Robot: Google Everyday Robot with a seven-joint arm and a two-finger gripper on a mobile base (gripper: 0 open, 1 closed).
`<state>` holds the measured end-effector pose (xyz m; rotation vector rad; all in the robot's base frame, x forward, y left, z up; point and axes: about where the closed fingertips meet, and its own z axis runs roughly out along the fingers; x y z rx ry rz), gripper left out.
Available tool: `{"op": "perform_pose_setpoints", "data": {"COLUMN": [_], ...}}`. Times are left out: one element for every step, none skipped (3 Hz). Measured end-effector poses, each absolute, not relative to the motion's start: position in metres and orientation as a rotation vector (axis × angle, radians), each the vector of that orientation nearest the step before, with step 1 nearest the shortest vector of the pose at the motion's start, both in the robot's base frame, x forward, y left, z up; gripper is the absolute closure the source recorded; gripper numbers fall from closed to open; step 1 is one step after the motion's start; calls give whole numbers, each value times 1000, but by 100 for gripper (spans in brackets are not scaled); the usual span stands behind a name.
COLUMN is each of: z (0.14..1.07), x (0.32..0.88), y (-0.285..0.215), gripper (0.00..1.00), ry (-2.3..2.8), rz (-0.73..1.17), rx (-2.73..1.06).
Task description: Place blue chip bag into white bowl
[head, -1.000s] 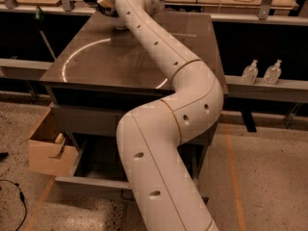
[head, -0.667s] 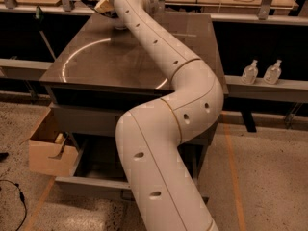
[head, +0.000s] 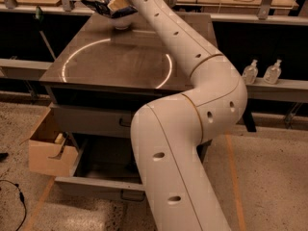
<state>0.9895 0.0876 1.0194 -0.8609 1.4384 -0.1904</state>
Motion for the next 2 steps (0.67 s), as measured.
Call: {"op": "perform_pose_setpoints", "data": {"z": [1030,1036], "x": [979,975], "y": [33,-31], "gripper": [0,0], "ry": [1508,1571], "rz": [-179,-228], "rx": [-812,-740]}}
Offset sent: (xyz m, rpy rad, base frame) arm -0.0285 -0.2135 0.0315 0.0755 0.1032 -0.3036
